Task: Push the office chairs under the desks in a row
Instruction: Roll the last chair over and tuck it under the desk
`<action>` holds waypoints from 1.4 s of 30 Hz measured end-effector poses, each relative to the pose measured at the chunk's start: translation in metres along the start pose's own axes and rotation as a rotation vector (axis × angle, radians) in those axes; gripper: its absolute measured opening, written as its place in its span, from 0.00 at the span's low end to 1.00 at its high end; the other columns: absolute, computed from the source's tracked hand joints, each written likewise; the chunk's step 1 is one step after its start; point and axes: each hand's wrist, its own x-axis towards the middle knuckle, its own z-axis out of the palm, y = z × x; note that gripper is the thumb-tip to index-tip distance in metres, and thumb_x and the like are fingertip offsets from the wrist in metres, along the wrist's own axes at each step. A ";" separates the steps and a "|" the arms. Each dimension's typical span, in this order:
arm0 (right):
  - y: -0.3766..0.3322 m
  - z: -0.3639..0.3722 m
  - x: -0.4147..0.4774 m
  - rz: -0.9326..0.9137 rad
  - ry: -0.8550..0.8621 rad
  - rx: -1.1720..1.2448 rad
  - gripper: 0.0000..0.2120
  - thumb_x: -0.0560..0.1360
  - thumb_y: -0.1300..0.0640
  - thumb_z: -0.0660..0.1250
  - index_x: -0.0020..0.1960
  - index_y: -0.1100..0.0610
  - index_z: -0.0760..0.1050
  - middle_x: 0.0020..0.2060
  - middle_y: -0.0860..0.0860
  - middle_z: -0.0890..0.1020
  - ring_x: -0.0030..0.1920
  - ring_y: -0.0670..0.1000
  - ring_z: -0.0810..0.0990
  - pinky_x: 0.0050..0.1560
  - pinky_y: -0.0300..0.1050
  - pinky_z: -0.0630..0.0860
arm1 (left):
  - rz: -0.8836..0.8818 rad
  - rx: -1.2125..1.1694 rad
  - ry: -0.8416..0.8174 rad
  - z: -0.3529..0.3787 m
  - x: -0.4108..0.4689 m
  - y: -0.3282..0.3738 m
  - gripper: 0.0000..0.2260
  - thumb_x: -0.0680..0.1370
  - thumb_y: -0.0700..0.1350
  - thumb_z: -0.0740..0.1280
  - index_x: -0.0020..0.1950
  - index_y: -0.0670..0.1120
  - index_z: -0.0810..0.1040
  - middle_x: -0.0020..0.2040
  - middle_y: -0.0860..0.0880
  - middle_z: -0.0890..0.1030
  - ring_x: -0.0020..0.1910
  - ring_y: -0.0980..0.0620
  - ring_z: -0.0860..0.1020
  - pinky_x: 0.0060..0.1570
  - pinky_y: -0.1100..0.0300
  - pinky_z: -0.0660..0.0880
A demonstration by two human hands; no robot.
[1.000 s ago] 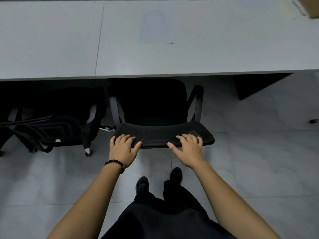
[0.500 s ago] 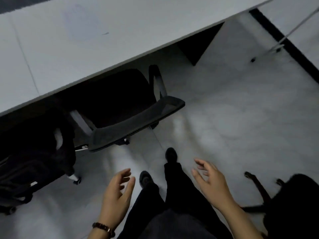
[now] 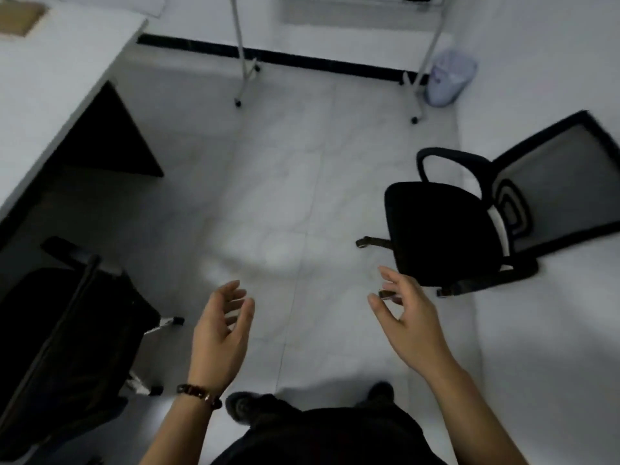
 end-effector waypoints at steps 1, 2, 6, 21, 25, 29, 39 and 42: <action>0.017 -0.016 -0.001 0.007 0.023 -0.001 0.23 0.78 0.48 0.66 0.72 0.45 0.66 0.62 0.43 0.74 0.62 0.41 0.74 0.60 0.41 0.73 | 0.019 0.008 -0.021 0.021 0.000 0.012 0.14 0.78 0.49 0.64 0.64 0.53 0.70 0.55 0.58 0.77 0.51 0.61 0.78 0.46 0.69 0.71; 0.038 -0.042 -0.004 0.026 0.053 -0.003 0.23 0.78 0.48 0.66 0.72 0.45 0.66 0.63 0.42 0.73 0.62 0.39 0.73 0.59 0.39 0.72 | 0.048 0.025 -0.053 0.053 -0.002 0.027 0.15 0.78 0.49 0.64 0.65 0.51 0.70 0.55 0.56 0.77 0.53 0.60 0.77 0.47 0.67 0.72; 0.110 -0.138 -0.012 0.087 0.166 -0.003 0.24 0.78 0.48 0.66 0.72 0.45 0.65 0.63 0.41 0.72 0.62 0.36 0.70 0.61 0.39 0.71 | 0.138 0.070 -0.170 0.173 -0.014 0.090 0.17 0.77 0.51 0.64 0.65 0.50 0.70 0.58 0.54 0.77 0.56 0.58 0.76 0.53 0.59 0.75; 0.285 -0.329 0.035 0.376 0.385 -0.039 0.23 0.78 0.48 0.65 0.72 0.47 0.66 0.62 0.42 0.71 0.60 0.42 0.74 0.58 0.42 0.74 | 0.206 0.170 -0.587 0.470 0.018 0.200 0.16 0.77 0.47 0.66 0.65 0.50 0.71 0.58 0.54 0.77 0.58 0.56 0.76 0.58 0.55 0.75; 0.307 -0.388 0.094 0.395 0.348 -0.113 0.23 0.78 0.48 0.65 0.72 0.46 0.65 0.62 0.41 0.70 0.60 0.41 0.73 0.58 0.40 0.72 | 0.236 0.191 -0.629 0.535 0.065 0.240 0.17 0.77 0.47 0.67 0.66 0.49 0.71 0.59 0.51 0.76 0.57 0.55 0.76 0.57 0.58 0.75; 0.319 -0.454 0.176 0.320 0.367 -0.167 0.23 0.78 0.51 0.65 0.72 0.50 0.66 0.61 0.47 0.71 0.58 0.42 0.71 0.56 0.39 0.70 | 0.347 0.180 -0.617 0.589 0.117 0.290 0.18 0.77 0.46 0.67 0.66 0.47 0.71 0.59 0.50 0.76 0.56 0.56 0.75 0.57 0.60 0.73; 0.368 -0.548 0.402 0.206 0.212 -0.247 0.24 0.78 0.51 0.66 0.72 0.54 0.67 0.66 0.53 0.71 0.62 0.47 0.72 0.59 0.39 0.68 | 0.305 0.188 -0.576 0.717 0.189 0.338 0.20 0.79 0.49 0.64 0.69 0.47 0.68 0.64 0.50 0.74 0.60 0.56 0.73 0.56 0.61 0.72; 0.397 -0.553 0.471 0.166 0.160 -0.381 0.27 0.78 0.49 0.66 0.74 0.54 0.64 0.72 0.56 0.65 0.71 0.54 0.66 0.70 0.51 0.65 | 0.131 0.120 -0.600 0.766 0.195 0.339 0.20 0.79 0.50 0.64 0.69 0.48 0.68 0.65 0.50 0.72 0.60 0.55 0.73 0.57 0.59 0.73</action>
